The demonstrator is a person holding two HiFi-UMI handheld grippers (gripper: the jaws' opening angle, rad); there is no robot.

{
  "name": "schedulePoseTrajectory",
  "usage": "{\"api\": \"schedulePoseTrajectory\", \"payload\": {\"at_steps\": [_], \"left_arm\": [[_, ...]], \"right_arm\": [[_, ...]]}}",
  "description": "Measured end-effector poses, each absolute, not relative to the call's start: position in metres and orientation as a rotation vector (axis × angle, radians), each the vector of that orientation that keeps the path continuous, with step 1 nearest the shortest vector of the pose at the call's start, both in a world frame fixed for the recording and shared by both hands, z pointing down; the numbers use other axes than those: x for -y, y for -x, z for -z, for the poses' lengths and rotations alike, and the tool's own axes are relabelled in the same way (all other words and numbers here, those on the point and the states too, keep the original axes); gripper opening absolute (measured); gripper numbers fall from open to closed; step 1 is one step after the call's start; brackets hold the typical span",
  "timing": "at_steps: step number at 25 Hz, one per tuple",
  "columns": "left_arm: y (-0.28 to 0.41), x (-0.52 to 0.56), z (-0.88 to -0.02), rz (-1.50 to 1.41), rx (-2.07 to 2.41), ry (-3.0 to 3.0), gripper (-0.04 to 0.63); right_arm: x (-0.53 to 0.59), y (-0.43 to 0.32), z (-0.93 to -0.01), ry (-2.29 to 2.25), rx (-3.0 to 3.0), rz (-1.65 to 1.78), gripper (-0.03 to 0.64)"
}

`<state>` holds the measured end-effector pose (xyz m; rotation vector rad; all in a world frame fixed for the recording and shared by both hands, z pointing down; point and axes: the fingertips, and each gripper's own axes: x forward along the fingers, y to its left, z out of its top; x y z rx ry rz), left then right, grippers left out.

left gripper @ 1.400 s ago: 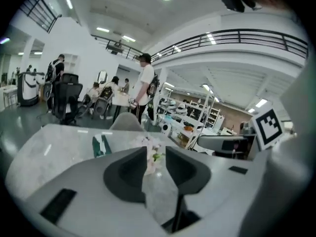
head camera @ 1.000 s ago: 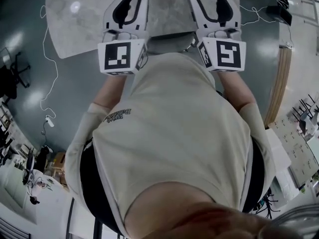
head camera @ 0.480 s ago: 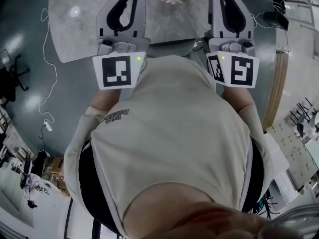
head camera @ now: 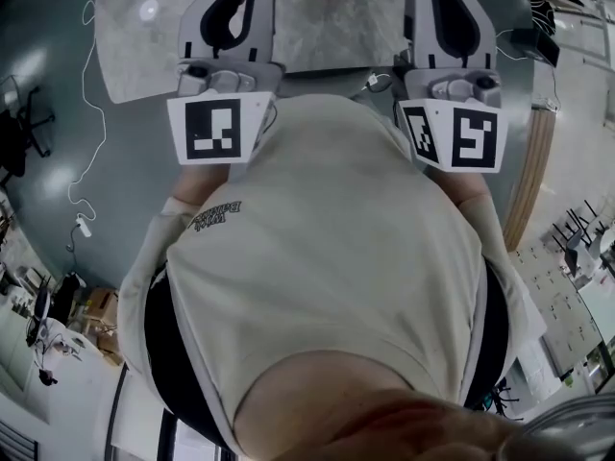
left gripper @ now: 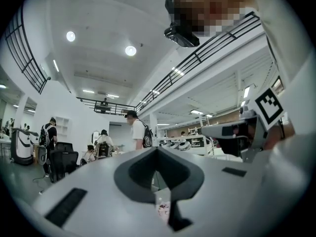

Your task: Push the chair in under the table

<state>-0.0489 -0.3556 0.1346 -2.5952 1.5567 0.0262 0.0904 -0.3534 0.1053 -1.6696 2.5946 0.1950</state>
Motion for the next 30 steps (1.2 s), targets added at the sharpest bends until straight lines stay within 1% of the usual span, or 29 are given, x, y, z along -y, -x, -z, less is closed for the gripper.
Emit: {"api": "schedulePoseTrajectory", "payload": {"at_steps": [5, 30], "left_arm": [[0.043, 0.348, -0.133, -0.02, -1.561, 2.6, 0.011], [0.045, 0.335, -0.141, 0.058, -1.619, 2.57, 0.011]], "right_arm": [[0.349, -0.09, -0.109, 1.644, -2.634, -0.18, 0.01], [0.336, -0.066, -0.126, 1.515, -2.752, -0.142, 0.011]]}}
